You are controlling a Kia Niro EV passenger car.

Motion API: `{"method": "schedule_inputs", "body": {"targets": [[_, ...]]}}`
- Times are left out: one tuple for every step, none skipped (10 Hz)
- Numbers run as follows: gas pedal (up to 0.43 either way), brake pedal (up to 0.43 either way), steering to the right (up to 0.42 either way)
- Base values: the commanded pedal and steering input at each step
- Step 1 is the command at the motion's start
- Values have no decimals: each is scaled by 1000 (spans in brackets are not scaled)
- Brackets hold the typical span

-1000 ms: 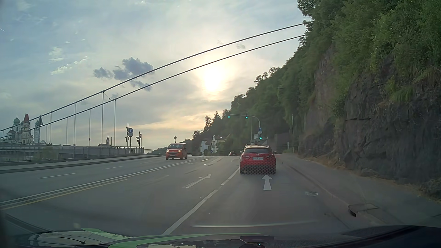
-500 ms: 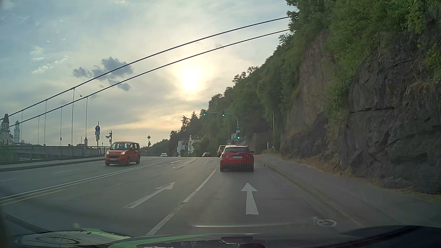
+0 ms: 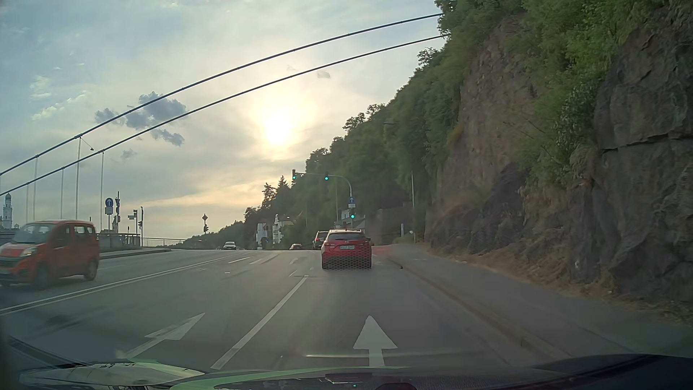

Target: Follow the waypoints while adhering to traffic rules and regulations

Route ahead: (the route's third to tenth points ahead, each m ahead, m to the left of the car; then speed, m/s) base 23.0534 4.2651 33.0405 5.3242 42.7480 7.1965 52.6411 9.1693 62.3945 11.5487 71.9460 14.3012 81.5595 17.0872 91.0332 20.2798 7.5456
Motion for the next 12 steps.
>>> {"method": "schedule_inputs", "body": {"targets": [[319,0,1],[319,0,-3],[319,0,-8],[319,0,-10],[319,0,-11],[319,0,-13],[319,0,-16],[319,0,-20],[319,0,-22],[319,0,-23],[319,0,-23],[319,0,-23]]}}
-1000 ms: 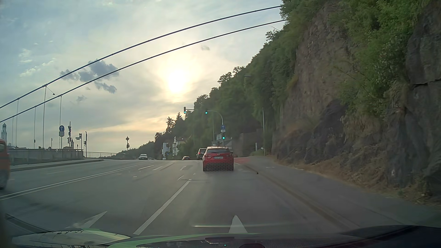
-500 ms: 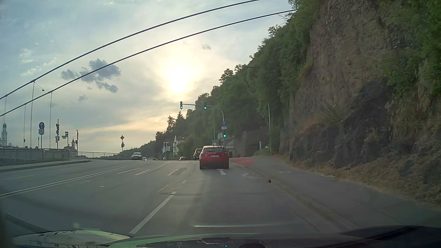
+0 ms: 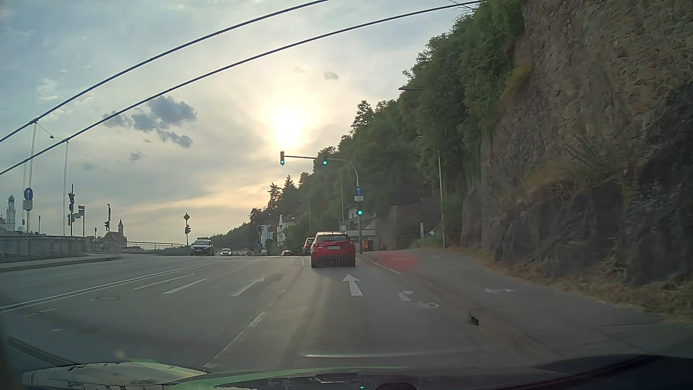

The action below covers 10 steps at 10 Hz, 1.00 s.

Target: Follow the waypoints while adhering to traffic rules and regulations

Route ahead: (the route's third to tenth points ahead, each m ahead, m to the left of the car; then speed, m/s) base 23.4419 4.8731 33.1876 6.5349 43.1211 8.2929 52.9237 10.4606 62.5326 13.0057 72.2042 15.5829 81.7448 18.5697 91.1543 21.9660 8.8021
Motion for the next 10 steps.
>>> {"method": "schedule_inputs", "body": {"targets": [[319,0,-23],[311,0,-24],[311,0,-25],[280,0,-27],[280,0,-28],[268,0,-29],[240,0,-30],[240,0,-33],[240,0,-33],[240,0,-34]]}}
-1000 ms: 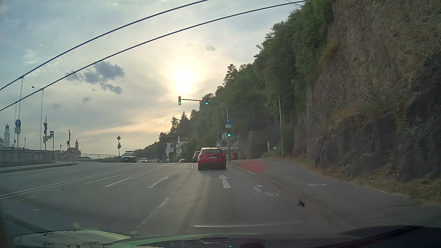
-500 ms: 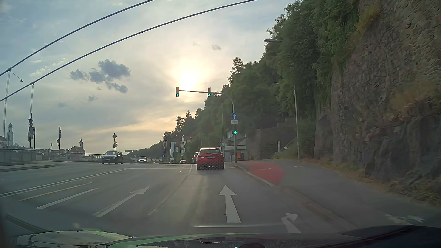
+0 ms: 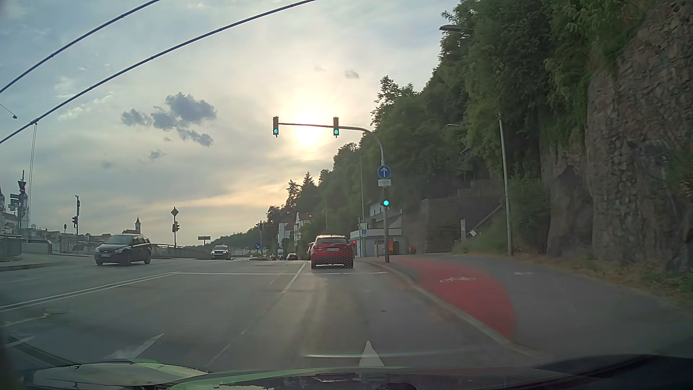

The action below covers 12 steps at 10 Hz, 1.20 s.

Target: Follow the waypoints while adhering to traffic rules and regulations

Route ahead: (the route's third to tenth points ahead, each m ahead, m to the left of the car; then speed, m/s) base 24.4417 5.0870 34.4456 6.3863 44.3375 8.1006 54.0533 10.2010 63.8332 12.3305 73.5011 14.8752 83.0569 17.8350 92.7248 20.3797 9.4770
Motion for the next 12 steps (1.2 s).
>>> {"method": "schedule_inputs", "body": {"targets": [[240,0,-34],[240,0,-34],[240,0,-34],[240,0,-34],[240,0,-32],[228,0,-24],[220,0,-22],[220,0,-23],[220,0,-22],[209,0,-23],[209,0,-23],[197,0,-22]]}}
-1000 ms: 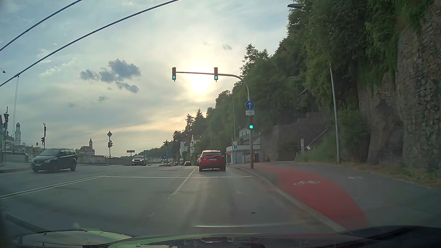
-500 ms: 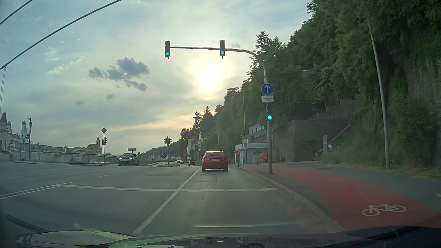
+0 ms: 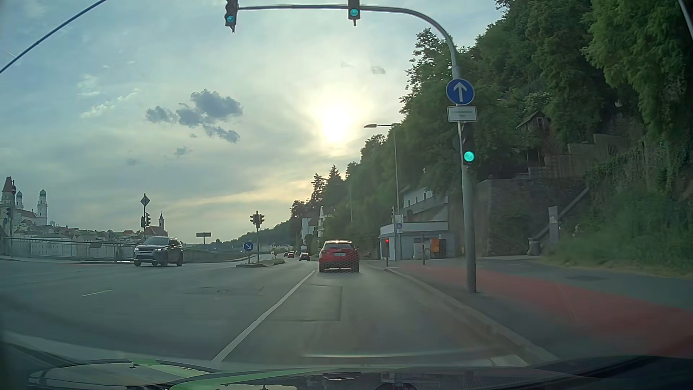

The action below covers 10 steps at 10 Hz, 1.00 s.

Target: Follow the waypoints while adhering to traffic rules and regulations

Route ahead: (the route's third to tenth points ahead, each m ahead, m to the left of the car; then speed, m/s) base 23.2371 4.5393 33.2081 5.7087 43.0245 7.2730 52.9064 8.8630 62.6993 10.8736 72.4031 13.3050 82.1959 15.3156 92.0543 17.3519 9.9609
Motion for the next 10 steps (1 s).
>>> {"method": "schedule_inputs", "body": {"targets": [[197,0,-22],[197,0,-22],[197,0,-23],[197,0,-21],[197,0,-20],[197,0,-19],[197,0,-19],[197,0,-19],[197,0,-17],[197,0,-16]]}}
